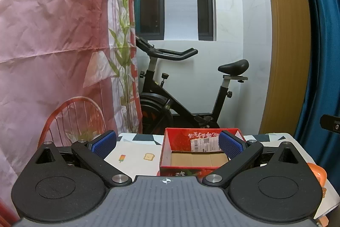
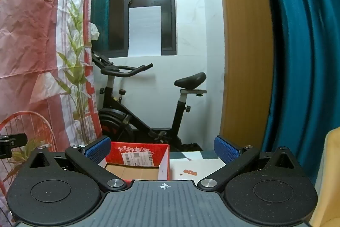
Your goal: Organize soft objects
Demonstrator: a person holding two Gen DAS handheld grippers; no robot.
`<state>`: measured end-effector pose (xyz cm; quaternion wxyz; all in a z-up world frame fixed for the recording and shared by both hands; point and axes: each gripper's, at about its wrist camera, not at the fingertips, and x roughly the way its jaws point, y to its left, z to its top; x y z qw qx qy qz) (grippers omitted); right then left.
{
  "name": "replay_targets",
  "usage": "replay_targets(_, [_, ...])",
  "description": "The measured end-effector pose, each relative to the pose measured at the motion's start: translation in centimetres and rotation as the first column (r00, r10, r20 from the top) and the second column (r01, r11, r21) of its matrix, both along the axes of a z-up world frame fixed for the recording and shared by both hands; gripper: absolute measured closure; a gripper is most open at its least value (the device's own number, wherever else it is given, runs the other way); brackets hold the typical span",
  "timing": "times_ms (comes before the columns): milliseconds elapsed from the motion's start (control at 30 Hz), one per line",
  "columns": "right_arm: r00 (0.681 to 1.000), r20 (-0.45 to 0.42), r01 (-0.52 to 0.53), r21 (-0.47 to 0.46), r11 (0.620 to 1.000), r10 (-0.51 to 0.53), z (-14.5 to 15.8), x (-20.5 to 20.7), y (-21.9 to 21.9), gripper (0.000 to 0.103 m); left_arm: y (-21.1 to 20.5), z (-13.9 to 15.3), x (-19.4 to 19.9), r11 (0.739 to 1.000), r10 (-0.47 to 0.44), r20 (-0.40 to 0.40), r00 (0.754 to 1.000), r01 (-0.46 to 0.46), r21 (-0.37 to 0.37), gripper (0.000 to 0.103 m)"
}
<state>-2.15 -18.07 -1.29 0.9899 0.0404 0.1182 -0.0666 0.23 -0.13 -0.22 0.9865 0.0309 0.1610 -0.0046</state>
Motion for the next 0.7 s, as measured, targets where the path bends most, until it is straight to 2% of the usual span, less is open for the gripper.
replay_targets(700, [1.0, 0.003, 0.001, 0.0, 1.0, -0.001, 0.12, -0.03, -0.1, 0.0, -0.04, 0.26, -0.31, 1.0, 0.003, 0.005, 1.0, -0.003, -0.001, 0.0])
